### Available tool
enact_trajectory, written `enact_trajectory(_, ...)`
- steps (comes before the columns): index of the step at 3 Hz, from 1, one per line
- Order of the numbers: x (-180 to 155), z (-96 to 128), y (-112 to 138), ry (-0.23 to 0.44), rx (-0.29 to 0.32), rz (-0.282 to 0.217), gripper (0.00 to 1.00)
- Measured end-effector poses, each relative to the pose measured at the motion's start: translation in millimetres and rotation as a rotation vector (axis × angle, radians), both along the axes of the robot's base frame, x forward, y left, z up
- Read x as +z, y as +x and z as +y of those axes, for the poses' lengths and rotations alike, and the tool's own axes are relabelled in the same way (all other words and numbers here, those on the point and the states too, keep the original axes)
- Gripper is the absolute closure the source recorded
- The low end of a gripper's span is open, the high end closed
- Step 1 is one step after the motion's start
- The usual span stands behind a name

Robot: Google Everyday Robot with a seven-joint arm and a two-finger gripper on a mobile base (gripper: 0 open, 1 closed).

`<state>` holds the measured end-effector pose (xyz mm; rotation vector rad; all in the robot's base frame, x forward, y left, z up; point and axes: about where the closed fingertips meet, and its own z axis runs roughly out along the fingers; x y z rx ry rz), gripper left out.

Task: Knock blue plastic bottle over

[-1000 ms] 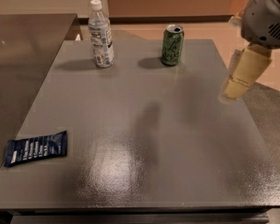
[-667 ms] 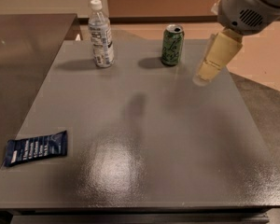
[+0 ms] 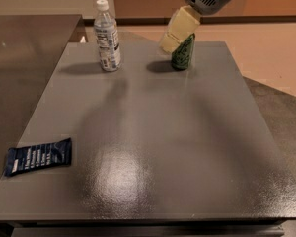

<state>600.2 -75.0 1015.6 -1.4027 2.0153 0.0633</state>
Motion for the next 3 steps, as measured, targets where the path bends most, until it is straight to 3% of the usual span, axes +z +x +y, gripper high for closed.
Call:
enact_trajectory(1, -12, 34, 41, 0.064, -0.032, 0.003, 0.0)
enact_trajectory(3, -40, 81, 93, 0.2, -0.112, -0.008, 0.0)
